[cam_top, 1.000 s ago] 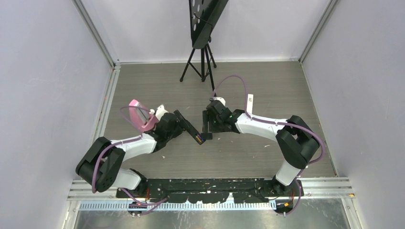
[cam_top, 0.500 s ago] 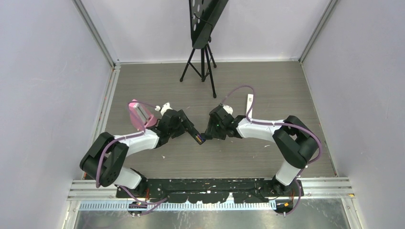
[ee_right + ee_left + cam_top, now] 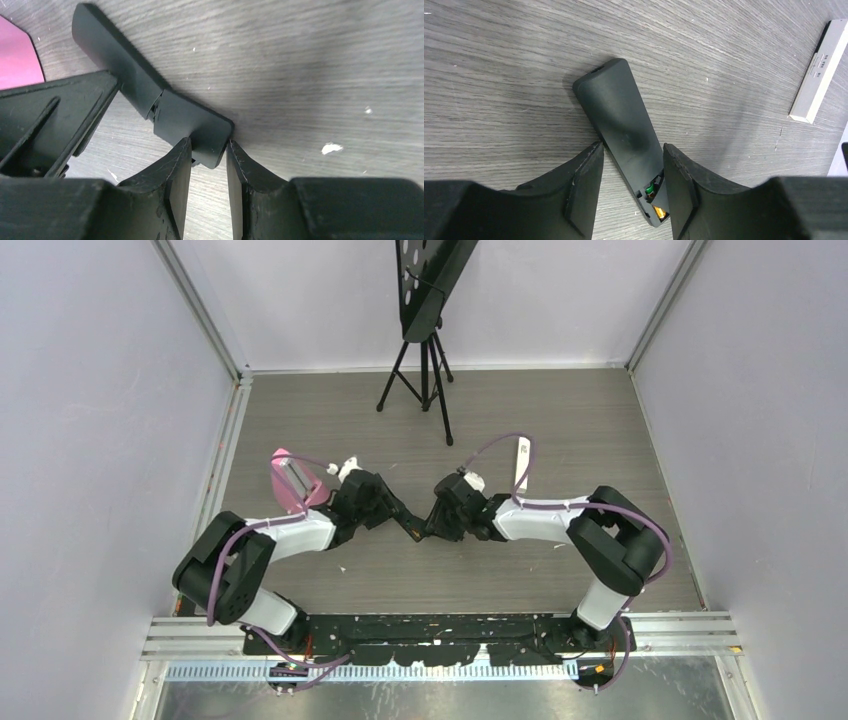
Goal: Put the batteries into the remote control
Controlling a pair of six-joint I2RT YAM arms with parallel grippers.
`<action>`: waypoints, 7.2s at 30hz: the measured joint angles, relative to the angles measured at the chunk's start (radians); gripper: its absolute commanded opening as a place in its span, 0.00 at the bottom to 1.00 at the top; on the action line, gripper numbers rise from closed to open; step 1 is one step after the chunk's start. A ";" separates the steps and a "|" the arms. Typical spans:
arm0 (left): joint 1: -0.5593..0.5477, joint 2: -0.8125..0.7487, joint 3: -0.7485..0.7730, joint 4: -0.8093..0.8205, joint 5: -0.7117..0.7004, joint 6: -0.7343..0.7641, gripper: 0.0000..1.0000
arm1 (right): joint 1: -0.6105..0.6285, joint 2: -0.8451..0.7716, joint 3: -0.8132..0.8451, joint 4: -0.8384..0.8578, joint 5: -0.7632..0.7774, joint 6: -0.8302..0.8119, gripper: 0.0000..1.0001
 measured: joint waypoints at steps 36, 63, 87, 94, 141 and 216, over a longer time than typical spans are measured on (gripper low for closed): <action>0.107 -0.039 -0.003 -0.073 0.121 0.088 0.55 | 0.135 0.001 0.167 -0.165 0.142 -0.552 0.79; 0.194 0.123 0.067 0.063 0.411 0.092 0.52 | 0.140 0.163 0.291 -0.219 0.087 -0.795 0.45; 0.203 0.144 0.068 0.066 0.415 0.081 0.44 | 0.204 0.185 0.281 -0.139 0.216 -0.794 0.63; 0.203 0.144 0.068 0.068 0.416 0.079 0.45 | 0.209 0.186 0.281 -0.135 0.235 -0.763 0.77; 0.222 0.304 0.435 -0.246 0.382 0.385 0.78 | 0.117 -0.180 -0.009 -0.179 0.148 0.008 0.60; 0.266 0.348 0.307 0.047 0.500 0.525 0.25 | 0.062 0.048 -0.041 0.120 0.025 0.426 0.18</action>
